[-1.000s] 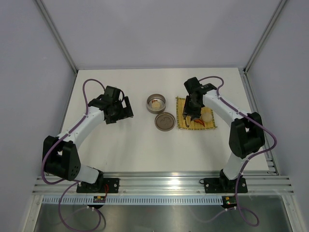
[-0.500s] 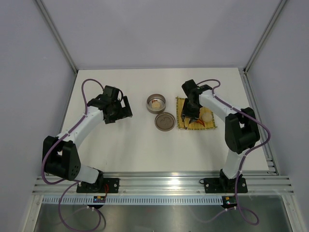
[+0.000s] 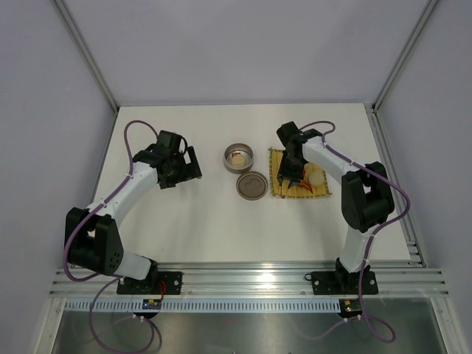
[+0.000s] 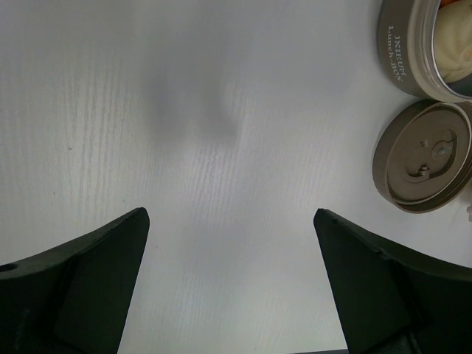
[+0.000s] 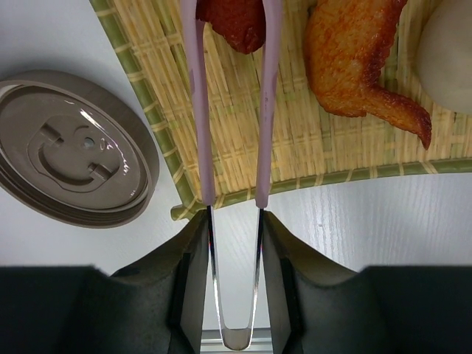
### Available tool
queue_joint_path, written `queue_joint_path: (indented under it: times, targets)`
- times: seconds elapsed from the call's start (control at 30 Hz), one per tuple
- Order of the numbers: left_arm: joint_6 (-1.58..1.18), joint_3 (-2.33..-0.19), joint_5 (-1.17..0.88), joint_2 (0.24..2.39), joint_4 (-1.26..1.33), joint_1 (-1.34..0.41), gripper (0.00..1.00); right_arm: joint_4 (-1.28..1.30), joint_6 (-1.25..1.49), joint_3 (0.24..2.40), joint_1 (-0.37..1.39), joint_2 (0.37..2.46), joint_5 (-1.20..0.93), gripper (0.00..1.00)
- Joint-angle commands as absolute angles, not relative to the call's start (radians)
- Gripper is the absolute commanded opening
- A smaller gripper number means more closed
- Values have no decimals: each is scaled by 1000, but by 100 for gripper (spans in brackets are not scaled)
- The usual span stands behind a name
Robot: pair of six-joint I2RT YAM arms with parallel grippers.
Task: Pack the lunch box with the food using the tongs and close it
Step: Pick up the fake food from the plate.
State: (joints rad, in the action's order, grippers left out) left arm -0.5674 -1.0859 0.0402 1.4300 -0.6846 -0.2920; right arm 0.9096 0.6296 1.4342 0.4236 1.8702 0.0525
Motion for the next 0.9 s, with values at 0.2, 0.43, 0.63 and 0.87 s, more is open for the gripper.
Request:
queue_joint_path:
  times: [0.2, 0.43, 0.63, 0.87]
  targets:
    - [-551, -1075, 29, 1416, -643, -285, 99, 928, 638, 1463, 434, 1789, 100, 0]
    - [-552, -1078, 29, 1414, -644, -285, 99, 951, 627, 1450, 434, 1730, 97, 0]
    - [-554, -1086, 26, 1414, -646, -284, 99, 977, 612, 1485, 440, 1703, 83, 0]
    - [-558, -1078, 28, 1407, -649, -285, 99, 1011, 575, 1643, 526, 1759, 54, 0]
